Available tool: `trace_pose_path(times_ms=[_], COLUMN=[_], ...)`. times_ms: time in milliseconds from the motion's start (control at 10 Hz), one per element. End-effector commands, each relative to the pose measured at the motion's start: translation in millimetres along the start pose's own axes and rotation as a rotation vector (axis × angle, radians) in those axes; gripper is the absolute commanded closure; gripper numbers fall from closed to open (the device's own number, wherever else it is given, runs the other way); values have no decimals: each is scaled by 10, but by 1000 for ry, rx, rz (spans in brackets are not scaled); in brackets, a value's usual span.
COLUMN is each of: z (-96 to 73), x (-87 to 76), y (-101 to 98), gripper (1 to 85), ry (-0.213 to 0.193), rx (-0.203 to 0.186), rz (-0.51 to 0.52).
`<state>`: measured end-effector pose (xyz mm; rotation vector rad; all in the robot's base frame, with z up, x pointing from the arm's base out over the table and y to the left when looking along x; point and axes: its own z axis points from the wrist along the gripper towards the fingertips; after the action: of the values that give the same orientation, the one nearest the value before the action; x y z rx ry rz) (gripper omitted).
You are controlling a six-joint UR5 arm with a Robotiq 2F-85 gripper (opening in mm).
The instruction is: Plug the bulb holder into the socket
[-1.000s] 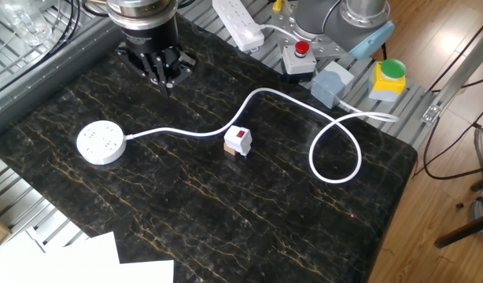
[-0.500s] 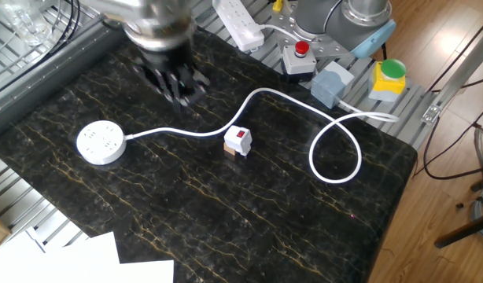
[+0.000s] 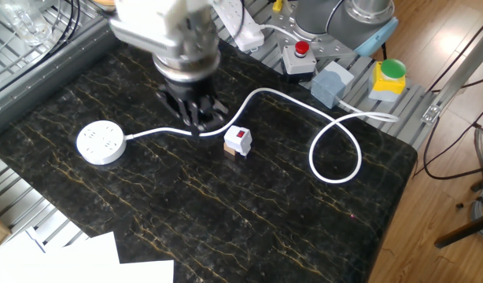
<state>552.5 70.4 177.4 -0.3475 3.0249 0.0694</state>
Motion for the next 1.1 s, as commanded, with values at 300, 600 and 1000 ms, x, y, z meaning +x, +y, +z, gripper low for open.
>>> trace_pose_path(times_ms=[300,600,1000], z=[-255,-445,-448], x=[95,222,249], y=[-460,-638,-595], gripper=[847,847,847], ry=[31,74,83], rx=[1,-16,-35], rz=[-104,-153,-179])
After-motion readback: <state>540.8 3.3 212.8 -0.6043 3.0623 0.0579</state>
